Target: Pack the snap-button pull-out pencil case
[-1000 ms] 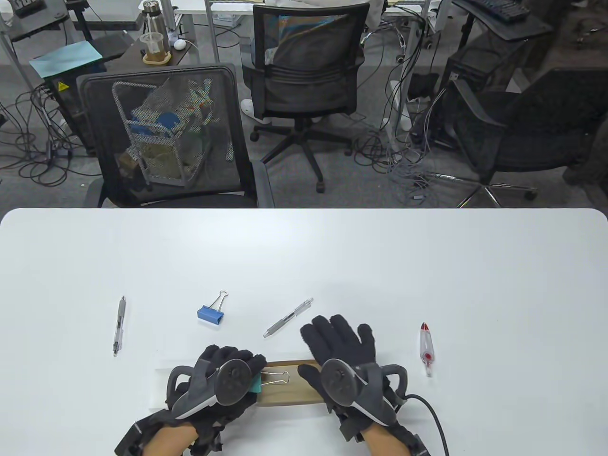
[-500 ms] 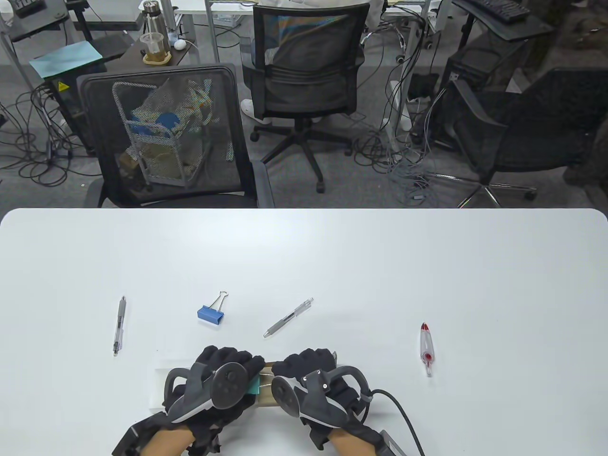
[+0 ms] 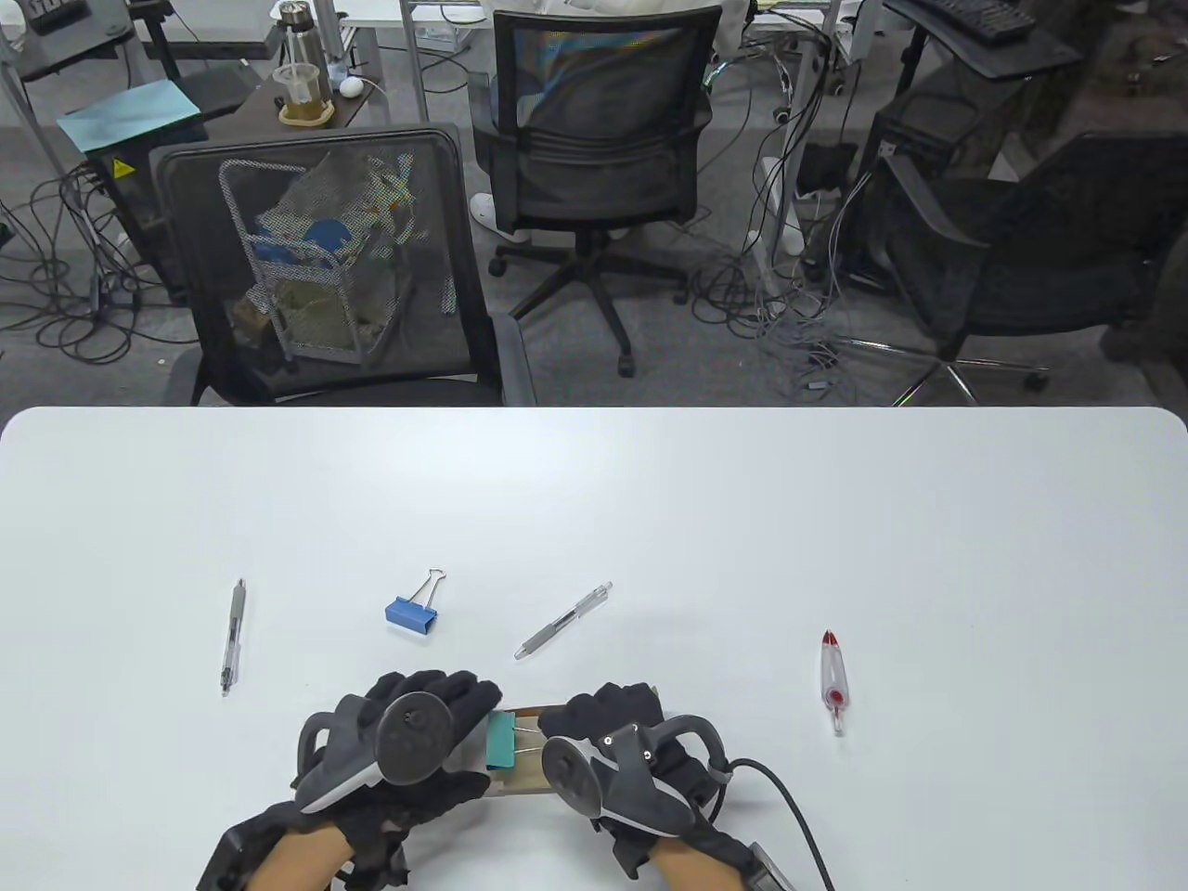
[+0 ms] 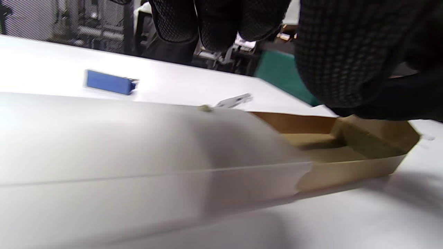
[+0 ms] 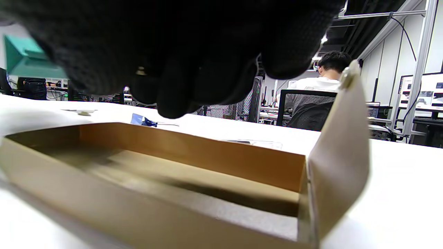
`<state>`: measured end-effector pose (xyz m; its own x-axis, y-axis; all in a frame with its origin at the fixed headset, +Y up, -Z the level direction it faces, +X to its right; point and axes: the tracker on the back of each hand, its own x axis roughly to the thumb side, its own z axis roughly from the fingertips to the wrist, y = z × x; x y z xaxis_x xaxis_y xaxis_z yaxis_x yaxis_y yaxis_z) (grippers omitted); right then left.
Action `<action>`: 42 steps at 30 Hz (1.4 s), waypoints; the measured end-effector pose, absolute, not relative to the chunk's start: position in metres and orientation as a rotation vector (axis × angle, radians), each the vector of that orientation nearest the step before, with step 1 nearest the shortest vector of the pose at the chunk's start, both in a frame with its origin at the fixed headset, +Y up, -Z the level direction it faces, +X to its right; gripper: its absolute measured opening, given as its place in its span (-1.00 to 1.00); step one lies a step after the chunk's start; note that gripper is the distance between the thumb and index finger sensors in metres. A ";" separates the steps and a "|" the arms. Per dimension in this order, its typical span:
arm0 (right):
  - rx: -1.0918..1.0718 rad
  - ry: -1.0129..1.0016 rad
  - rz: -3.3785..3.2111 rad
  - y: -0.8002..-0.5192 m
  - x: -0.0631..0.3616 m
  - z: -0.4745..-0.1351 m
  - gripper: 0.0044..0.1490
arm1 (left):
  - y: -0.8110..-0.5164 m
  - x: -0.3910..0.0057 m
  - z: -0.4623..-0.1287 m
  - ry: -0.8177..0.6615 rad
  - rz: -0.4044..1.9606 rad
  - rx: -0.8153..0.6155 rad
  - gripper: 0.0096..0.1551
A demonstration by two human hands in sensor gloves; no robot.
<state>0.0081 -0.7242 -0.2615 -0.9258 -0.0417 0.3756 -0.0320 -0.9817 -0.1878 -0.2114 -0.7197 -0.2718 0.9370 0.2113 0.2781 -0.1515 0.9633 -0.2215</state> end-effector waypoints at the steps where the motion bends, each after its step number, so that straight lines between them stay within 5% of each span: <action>1: -0.601 0.304 -3.059 -0.724 0.009 -0.262 -0.38 | -0.722 -0.220 -0.274 -0.280 0.166 -0.234 0.13; 8: -0.574 0.303 -3.036 -0.722 0.011 -0.262 -0.37 | -0.748 -0.262 -0.285 -0.172 0.133 -0.427 0.21; 23: -0.491 0.186 -2.699 -0.721 -0.005 -0.259 -0.39 | -0.761 -0.266 -0.287 -0.160 0.136 -0.385 0.14; 42: -0.542 -0.098 -3.124 -0.748 -0.040 -0.292 -0.43 | -0.760 -0.267 -0.288 -0.157 0.160 -0.391 0.15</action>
